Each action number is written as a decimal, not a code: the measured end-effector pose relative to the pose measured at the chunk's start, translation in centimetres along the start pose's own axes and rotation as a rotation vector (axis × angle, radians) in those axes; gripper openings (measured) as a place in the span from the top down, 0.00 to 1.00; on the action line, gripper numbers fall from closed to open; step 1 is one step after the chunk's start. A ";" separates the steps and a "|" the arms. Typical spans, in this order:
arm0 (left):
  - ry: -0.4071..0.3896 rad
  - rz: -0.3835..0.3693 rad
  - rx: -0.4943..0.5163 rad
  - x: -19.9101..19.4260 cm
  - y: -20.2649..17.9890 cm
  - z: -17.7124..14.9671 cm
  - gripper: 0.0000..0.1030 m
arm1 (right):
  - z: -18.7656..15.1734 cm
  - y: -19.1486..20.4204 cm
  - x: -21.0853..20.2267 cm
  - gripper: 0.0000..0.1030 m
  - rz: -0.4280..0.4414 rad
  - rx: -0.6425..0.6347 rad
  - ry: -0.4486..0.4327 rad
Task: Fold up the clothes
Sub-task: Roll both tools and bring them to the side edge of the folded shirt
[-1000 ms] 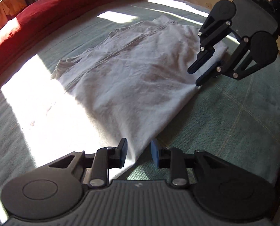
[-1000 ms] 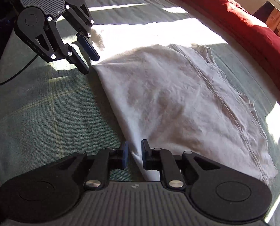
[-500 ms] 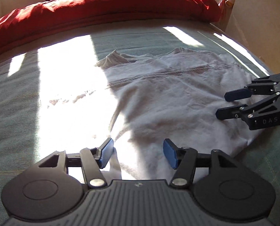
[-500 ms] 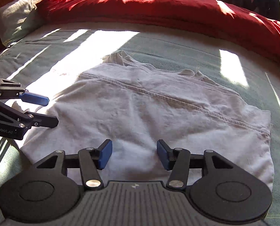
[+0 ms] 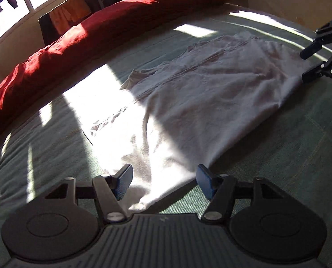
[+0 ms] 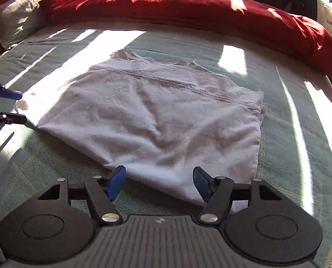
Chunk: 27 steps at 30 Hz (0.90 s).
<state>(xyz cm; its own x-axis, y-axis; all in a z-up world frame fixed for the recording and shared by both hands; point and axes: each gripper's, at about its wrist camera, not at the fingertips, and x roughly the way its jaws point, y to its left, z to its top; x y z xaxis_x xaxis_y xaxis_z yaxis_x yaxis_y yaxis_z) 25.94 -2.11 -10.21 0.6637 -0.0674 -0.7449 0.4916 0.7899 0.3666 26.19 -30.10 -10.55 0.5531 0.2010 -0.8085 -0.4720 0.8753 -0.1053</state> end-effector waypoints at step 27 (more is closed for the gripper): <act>-0.053 0.290 0.655 6.0 -6.2 -1.8 0.30 | 0.9 1.9 9.5 0.21 -0.323 -0.797 -0.076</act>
<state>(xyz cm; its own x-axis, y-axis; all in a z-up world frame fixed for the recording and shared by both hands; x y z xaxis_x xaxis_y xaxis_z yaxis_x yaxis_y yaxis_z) 25.86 -6.33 -17.91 0.8369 0.0470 -0.5453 0.5180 0.2535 0.8169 31.11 -26.11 -17.93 0.7745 0.0495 -0.6306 -0.6085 0.3307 -0.7214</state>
